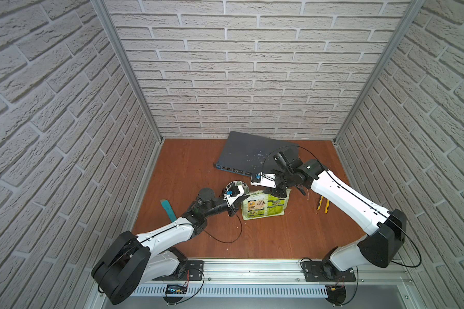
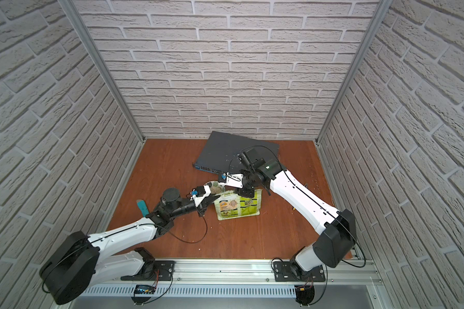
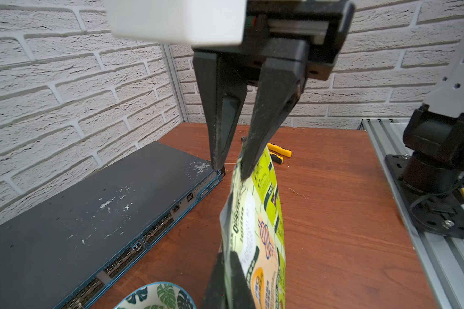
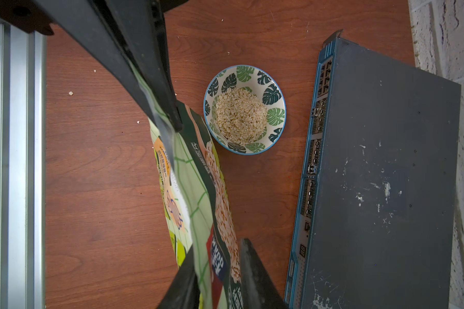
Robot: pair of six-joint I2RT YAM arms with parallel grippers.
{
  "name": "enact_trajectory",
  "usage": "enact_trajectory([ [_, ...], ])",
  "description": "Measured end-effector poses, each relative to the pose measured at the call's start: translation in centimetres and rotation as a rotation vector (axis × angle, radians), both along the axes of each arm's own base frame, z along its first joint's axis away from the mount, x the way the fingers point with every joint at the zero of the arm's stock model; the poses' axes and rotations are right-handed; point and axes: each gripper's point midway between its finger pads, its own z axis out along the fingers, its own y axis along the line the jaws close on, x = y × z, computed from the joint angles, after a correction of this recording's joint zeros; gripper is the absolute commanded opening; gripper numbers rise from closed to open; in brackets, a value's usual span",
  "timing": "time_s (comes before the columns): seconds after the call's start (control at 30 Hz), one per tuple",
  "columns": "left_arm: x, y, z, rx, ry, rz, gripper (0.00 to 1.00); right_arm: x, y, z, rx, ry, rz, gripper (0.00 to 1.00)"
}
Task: Pour the oats into the breakfast bowl
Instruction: Close the oats bag at the center of the board.
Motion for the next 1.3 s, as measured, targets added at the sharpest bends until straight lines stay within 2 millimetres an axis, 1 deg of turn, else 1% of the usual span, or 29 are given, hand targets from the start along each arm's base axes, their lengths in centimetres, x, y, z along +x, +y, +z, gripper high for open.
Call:
enact_trajectory([
  [0.07,0.0,0.0,0.0,0.000,0.000,0.000,0.00,-0.1,-0.1,-0.3,-0.014,0.017,0.005,0.24],
  [0.2,0.0,0.0,0.0,0.000,-0.001,0.001,0.00,-0.6,-0.6,-0.8,-0.038,0.051,0.007,0.04],
  [0.23,0.0,0.0,0.0,0.000,-0.001,0.001,0.00,-0.7,-0.7,-0.8,-0.039,0.059,0.007,0.03],
  [0.3,0.0,0.0,0.0,0.000,-0.002,0.001,0.00,-0.9,-0.8,-0.8,-0.043,0.064,0.010,0.04],
  [0.37,0.0,0.0,0.0,0.001,-0.002,0.002,0.00,-0.8,-0.9,-0.8,-0.042,0.066,0.006,0.19],
  [0.43,0.0,0.0,0.0,0.001,-0.004,0.001,0.00,-0.5,-1.3,-0.8,-0.050,0.057,-0.005,0.24],
  [0.53,0.0,0.0,0.0,0.003,-0.007,0.001,0.00,-0.1,-2.1,-0.4,-0.053,0.041,-0.030,0.24],
  [0.63,0.0,0.0,0.0,0.003,-0.008,0.002,0.00,0.1,-2.5,0.1,-0.055,0.023,-0.045,0.21],
  [0.7,0.0,0.0,0.0,0.003,-0.008,0.002,0.00,0.2,-2.8,0.2,-0.064,0.014,-0.053,0.22],
  [0.87,0.1,0.1,0.0,0.003,-0.008,0.008,0.00,0.4,-3.2,-0.2,-0.084,0.002,-0.066,0.23],
  [0.97,0.2,0.1,0.0,0.004,-0.009,0.013,0.00,-0.1,-3.7,-0.8,-0.088,-0.007,-0.071,0.22],
  [1.03,0.2,0.1,0.0,0.003,-0.009,0.014,0.00,-0.4,-4.1,-1.0,-0.090,-0.016,-0.075,0.18],
  [1.13,0.3,0.1,0.0,0.003,-0.009,0.015,0.00,-0.6,-4.2,-0.7,-0.082,-0.044,-0.076,0.04],
  [1.17,0.3,0.1,0.1,0.002,-0.011,0.016,0.00,-0.6,-4.2,-0.6,-0.079,-0.049,-0.078,0.04],
  [1.23,0.3,0.1,0.1,0.002,-0.011,0.017,0.00,-0.6,-4.3,-0.6,-0.080,-0.056,-0.078,0.04],
  [1.27,0.3,0.1,0.1,0.002,-0.011,0.017,0.00,-0.6,-4.3,-0.6,-0.081,-0.060,-0.078,0.05],
  [1.3,0.3,0.1,0.1,0.002,-0.010,0.018,0.00,-0.6,-4.3,-0.6,-0.081,-0.063,-0.079,0.11],
])
